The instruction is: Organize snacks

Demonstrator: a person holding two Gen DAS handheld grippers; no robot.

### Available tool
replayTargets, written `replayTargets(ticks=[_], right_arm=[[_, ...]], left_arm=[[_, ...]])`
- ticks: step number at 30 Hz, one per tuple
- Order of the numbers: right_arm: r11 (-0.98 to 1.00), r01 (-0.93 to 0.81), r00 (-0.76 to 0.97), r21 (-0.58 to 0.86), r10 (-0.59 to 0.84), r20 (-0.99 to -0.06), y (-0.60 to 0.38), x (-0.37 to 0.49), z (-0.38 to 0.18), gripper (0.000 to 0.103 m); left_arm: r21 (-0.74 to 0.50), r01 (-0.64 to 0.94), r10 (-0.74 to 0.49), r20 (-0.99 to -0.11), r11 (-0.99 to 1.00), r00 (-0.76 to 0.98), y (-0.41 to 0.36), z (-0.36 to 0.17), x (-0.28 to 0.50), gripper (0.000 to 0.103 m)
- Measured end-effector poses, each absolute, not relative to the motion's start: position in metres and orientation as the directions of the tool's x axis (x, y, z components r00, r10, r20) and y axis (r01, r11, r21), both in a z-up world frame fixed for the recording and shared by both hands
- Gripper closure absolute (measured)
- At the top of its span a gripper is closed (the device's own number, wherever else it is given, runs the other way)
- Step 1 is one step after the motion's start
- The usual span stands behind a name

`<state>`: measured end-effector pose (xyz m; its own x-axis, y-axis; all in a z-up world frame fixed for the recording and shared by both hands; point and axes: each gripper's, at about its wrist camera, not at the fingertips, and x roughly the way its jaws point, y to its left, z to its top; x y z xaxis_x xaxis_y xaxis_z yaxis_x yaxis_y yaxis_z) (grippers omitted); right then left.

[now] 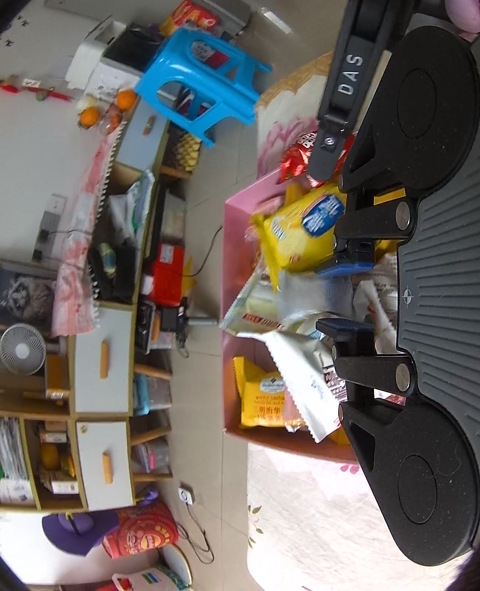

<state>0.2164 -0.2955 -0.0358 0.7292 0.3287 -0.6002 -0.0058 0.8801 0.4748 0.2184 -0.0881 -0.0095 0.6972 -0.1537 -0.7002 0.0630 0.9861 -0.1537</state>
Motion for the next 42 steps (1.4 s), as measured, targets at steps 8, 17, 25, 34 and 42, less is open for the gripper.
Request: replayTargets(ticks=[8, 17, 25, 34, 42], right_arm=[[0.897, -0.018, 0.749, 0.443, 0.305, -0.589, -0.298, 0.209, -0.022, 0.046], [0.872, 0.024, 0.777, 0.489, 0.291, -0.558, -0.313, 0.174, 0.0, 0.028], [0.905, 0.049, 0.766, 0.423, 0.237, -0.597, -0.307, 0.138, 0.006, 0.023], [0.963, 0.018, 0.715, 0.27, 0.176, -0.677, -0.277, 0.091, 0.005, 0.013], [0.983, -0.041, 0.673, 0.181, 0.161, -0.722, -0.256, 0.06, -0.009, 0.011]], left_arm=[[-0.167, 0.106, -0.193, -0.678, 0.98, 0.71, -0.084, 0.0, 0.205, 0.054], [-0.177, 0.107, -0.198, -0.658, 0.978, 0.726, -0.067, 0.019, 0.163, 0.024], [-0.162, 0.077, -0.168, -0.67, 0.984, 0.723, -0.042, 0.026, 0.114, 0.006], [-0.093, 0.073, -0.117, -0.72, 0.993, 0.684, -0.03, 0.013, 0.06, 0.004], [-0.131, 0.01, -0.108, -0.768, 0.991, 0.631, -0.022, 0.0, 0.034, 0.004]])
